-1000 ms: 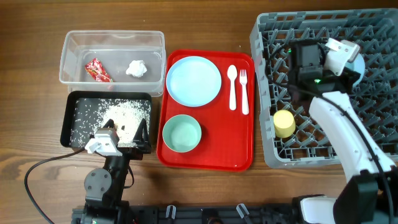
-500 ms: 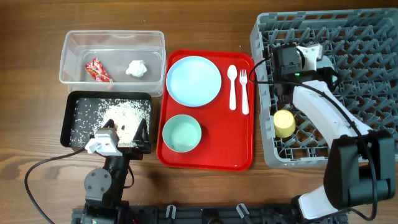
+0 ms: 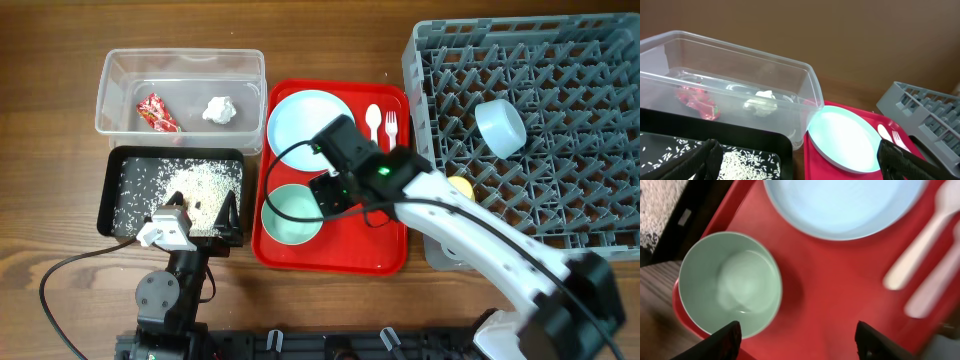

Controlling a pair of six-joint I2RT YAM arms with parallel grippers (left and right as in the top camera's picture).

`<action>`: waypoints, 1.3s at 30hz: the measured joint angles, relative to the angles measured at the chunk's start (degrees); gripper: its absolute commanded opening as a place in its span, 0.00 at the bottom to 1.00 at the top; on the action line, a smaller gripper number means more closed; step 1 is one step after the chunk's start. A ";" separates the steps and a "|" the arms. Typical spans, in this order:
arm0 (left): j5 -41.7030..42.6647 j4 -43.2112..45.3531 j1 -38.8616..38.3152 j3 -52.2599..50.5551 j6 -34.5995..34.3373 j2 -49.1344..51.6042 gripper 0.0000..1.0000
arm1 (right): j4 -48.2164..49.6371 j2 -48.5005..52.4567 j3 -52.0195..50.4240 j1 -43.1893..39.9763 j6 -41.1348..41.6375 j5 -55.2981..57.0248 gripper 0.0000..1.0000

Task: Sort waste into correct bins and load items into the dishwasher rack
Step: 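Grasp the green bowl with the right gripper and place it in the rack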

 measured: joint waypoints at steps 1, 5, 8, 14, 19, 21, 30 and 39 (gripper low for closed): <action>0.00 0.00 0.00 0.00 0.00 0.02 1.00 | 1.09 3.23 0.00 0.00 0.50 -1.68 0.68; 0.00 0.00 0.00 0.00 0.00 0.00 1.00 | 3.89 11.65 0.00 0.00 0.20 -6.08 0.47; 0.00 0.00 0.00 0.00 0.00 0.00 1.00 | 4.52 14.86 0.00 0.00 -1.01 -8.85 0.11; 0.00 0.00 0.00 0.00 0.00 0.00 1.00 | 2.51 15.45 0.07 -2.25 5.75 -6.03 0.04; 0.00 0.00 0.00 -0.02 0.00 -0.02 1.00 | -3.45 -0.04 -0.11 -2.43 9.66 13.55 0.04; 0.00 0.00 0.00 -0.04 0.00 -0.07 1.00 | -4.52 -10.38 0.00 -2.67 12.13 29.31 0.04; 0.00 0.02 0.00 -0.09 0.00 -0.11 1.00 | -2.78 -17.46 0.57 -31.39 13.99 74.25 0.04; 0.00 0.02 0.00 -0.11 0.00 -0.15 1.00 | 12.81 -1.77 0.46 -55.78 3.41 65.72 0.04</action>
